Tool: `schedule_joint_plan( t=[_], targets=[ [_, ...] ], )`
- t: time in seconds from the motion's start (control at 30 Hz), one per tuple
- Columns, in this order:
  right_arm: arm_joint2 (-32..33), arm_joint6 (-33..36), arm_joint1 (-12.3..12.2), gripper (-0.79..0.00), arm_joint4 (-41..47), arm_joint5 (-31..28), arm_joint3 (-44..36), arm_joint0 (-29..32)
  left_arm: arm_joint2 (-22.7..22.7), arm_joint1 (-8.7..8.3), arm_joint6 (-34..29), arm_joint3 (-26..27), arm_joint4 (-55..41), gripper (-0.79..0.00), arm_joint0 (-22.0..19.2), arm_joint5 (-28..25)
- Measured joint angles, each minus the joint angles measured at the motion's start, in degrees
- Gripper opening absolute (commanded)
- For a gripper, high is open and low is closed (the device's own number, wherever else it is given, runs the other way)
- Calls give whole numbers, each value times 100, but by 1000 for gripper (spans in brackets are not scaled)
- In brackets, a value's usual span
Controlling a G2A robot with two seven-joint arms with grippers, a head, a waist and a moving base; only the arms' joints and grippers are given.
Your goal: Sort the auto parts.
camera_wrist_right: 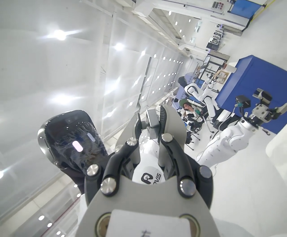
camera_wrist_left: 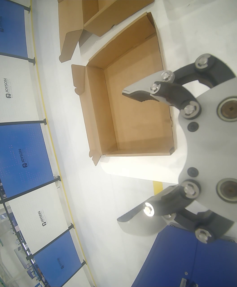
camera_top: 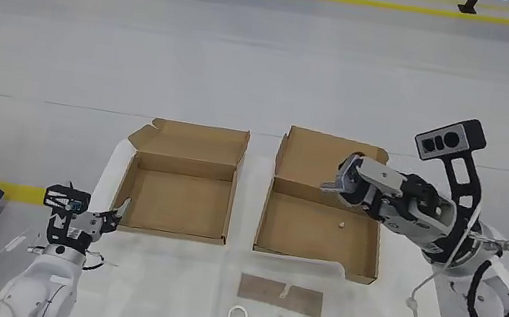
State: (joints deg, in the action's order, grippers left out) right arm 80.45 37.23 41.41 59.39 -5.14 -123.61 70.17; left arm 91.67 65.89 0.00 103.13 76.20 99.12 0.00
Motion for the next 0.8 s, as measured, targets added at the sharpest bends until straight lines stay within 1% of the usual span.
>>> schedule_joint_plan(
  t=[0.27,0.7,0.8],
  targets=[
    [234,-41,60,-785,-658,-312,-123,90,0,0,0,0,0,0,0,0],
    [274,-25,90,-785,-775,-348,-176,124,0,0,0,0,0,0,0,0],
    [309,-75,109,-785,-996,-329,-238,143,0,0,0,0,0,0,0,0]
  ],
)
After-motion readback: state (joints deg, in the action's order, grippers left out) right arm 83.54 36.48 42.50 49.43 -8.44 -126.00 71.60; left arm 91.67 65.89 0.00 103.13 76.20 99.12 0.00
